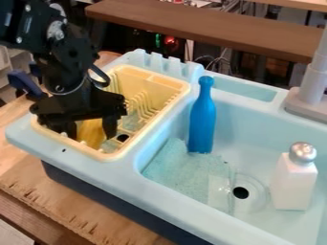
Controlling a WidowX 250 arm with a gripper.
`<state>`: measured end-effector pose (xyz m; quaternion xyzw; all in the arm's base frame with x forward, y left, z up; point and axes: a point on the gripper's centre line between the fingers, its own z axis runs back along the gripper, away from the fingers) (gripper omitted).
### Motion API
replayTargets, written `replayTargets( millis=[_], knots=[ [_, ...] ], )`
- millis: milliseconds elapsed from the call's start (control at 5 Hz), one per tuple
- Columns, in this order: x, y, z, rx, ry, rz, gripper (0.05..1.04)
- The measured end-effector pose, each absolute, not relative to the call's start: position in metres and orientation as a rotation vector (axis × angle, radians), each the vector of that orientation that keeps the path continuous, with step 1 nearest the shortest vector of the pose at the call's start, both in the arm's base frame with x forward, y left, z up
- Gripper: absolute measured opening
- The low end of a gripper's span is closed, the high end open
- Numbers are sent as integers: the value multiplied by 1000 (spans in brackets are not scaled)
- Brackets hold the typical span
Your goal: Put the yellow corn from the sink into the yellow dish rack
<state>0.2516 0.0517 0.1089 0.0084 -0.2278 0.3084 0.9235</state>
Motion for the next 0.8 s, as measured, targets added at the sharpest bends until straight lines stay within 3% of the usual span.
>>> replayTargets(
  millis=[400, 600, 800],
  knots=[
    [259, 46, 130, -44, -419, 569, 988],
    [266, 37, 168, -10, -444, 464, 989],
    [263, 21, 210, -24, -450, 368, 989]
  ],
)
